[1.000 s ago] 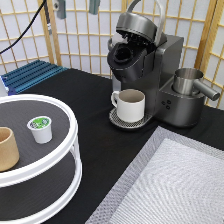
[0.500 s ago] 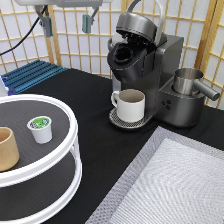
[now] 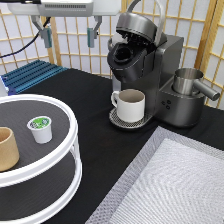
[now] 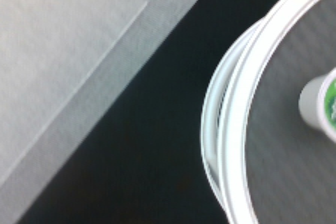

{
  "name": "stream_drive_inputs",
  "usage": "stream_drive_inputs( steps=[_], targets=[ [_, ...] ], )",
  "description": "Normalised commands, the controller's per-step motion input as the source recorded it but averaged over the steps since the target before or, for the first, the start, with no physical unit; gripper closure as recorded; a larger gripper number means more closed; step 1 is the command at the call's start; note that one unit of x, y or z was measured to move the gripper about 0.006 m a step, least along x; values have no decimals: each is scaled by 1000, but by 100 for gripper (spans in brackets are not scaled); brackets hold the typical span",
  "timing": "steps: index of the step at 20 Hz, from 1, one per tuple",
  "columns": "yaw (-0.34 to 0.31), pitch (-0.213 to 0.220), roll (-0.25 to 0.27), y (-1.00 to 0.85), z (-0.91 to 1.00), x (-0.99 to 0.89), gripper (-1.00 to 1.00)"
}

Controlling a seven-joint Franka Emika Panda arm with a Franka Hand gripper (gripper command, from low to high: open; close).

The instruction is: Make coffee

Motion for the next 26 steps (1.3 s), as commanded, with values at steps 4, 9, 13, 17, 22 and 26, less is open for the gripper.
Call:
stream_drive_inputs(
  steps=[4,9,13,17,22,26],
  targets=[
    [-123,-118,32,-622,-204,-298,-100],
    [-169,-105,18,-494,-454,-395,-100],
    [-249,-100,0,-311,-618,-337,-100],
    [-259,-102,-14,-24,-318,-98,-100],
    [-187,-21,-21,53,-230,69,-100],
    [-107,0,-16,-6,-468,-13,-100]
  ],
)
